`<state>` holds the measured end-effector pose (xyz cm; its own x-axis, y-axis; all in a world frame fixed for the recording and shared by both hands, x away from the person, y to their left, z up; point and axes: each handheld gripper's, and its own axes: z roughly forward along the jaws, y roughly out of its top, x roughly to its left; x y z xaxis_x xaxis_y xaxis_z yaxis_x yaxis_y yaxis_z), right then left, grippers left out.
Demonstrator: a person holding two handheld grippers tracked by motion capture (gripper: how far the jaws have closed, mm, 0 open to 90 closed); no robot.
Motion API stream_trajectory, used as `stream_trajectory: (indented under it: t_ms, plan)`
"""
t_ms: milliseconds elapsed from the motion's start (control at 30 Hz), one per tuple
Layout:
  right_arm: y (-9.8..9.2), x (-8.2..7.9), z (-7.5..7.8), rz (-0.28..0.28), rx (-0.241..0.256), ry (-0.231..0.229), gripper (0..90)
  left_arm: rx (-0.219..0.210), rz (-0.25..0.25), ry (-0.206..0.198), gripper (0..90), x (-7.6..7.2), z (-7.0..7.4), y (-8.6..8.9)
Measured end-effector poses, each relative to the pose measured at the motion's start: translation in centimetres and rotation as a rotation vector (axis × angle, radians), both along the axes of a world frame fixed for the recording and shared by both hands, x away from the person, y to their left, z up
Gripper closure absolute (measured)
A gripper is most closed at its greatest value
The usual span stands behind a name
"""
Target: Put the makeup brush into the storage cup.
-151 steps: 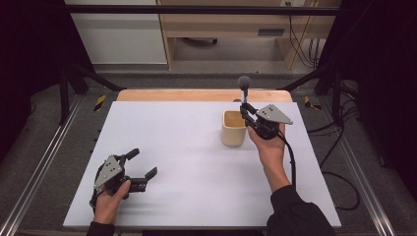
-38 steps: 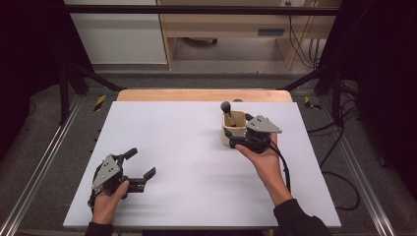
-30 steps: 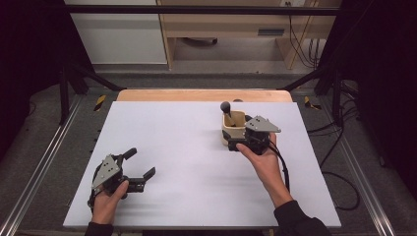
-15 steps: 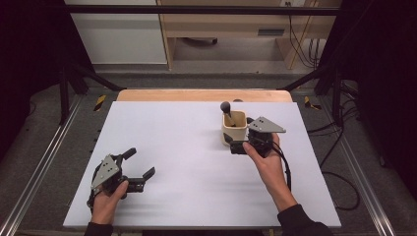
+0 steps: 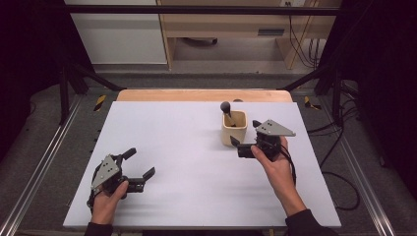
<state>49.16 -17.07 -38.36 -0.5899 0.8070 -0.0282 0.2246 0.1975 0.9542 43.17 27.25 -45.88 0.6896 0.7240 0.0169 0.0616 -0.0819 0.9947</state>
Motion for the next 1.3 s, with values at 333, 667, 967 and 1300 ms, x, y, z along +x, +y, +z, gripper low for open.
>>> stream_trajectory:
  t_ms: [333,667,967,1300]
  plan:
    - [-1.1,-0.9,-0.2,-0.008,0.019,0.012,4.1,0.001,0.0,0.001,1.3,0.0,0.0,0.0]
    - [-2.3,-1.8,-0.5,-0.025,0.015,0.017,2.9,0.003,-0.002,-0.002,1.3,0.0,0.0,0.0]
    - [-3.3,-2.5,-1.1,-0.049,0.01,-0.002,3.0,0.007,-0.003,-0.001,1.3,0.0,0.0,0.0]
    - [-4.6,-3.2,-1.8,-0.066,0.01,-0.016,3.4,0.008,-0.006,-0.002,1.3,0.0,0.0,-0.1]
